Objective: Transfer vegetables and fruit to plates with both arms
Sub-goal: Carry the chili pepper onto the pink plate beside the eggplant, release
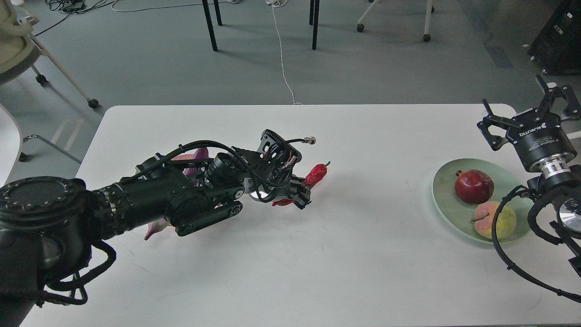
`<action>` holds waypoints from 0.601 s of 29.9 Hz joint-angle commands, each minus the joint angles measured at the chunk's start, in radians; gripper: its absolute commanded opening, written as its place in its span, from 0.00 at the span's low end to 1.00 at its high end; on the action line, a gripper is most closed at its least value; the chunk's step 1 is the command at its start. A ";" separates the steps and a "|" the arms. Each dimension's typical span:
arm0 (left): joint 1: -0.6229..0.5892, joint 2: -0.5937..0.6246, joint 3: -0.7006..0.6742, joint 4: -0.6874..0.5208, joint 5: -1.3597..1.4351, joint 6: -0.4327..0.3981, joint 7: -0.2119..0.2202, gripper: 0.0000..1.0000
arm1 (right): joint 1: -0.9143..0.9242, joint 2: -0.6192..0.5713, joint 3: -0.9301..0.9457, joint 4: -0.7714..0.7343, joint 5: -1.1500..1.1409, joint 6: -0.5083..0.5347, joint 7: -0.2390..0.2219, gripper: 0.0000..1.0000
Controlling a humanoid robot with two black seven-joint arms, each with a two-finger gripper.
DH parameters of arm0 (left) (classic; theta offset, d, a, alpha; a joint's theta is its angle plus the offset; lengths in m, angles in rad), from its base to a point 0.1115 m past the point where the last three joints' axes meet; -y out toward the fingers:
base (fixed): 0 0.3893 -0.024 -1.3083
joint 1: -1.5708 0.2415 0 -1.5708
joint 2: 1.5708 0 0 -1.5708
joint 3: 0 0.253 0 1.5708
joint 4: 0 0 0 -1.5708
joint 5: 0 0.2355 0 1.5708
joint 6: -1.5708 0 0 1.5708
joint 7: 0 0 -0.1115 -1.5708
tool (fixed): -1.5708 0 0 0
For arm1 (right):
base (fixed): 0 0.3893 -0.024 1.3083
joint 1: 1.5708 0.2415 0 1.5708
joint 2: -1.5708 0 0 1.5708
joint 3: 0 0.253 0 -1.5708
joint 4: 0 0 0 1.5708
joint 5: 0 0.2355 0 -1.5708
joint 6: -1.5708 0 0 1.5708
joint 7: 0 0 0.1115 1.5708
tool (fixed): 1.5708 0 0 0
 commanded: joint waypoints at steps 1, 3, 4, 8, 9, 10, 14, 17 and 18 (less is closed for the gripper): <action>-0.068 0.113 -0.025 -0.127 -0.023 -0.024 0.003 0.16 | 0.003 -0.002 0.000 0.000 -0.001 0.000 -0.001 0.99; -0.074 0.188 -0.029 -0.195 -0.027 -0.045 0.005 0.16 | 0.003 -0.002 0.000 0.000 -0.001 0.000 -0.001 0.99; -0.074 0.232 -0.029 -0.236 -0.028 -0.052 0.008 0.16 | 0.003 -0.002 0.000 0.000 -0.001 0.000 -0.001 0.99; -0.069 0.395 -0.013 -0.385 -0.024 -0.058 0.017 0.16 | 0.004 0.000 -0.002 0.001 -0.001 0.000 -0.001 0.99; -0.063 0.441 -0.010 -0.409 -0.024 -0.058 0.017 0.16 | 0.004 0.000 -0.002 0.001 -0.001 0.000 -0.001 0.99; -0.059 0.479 -0.010 -0.425 -0.024 -0.058 0.017 0.16 | 0.004 0.000 -0.002 0.001 -0.001 0.000 -0.001 0.99; -0.036 0.597 -0.010 -0.434 -0.024 -0.052 0.009 0.16 | 0.004 0.000 -0.008 0.001 -0.001 0.000 -0.002 0.99; -0.020 0.650 -0.010 -0.436 -0.024 -0.052 0.003 0.16 | 0.006 0.003 -0.014 0.003 -0.002 0.000 -0.004 0.99; -0.008 0.660 -0.010 -0.436 -0.024 -0.052 0.003 0.16 | 0.006 0.006 -0.014 0.003 -0.002 0.000 -0.004 0.99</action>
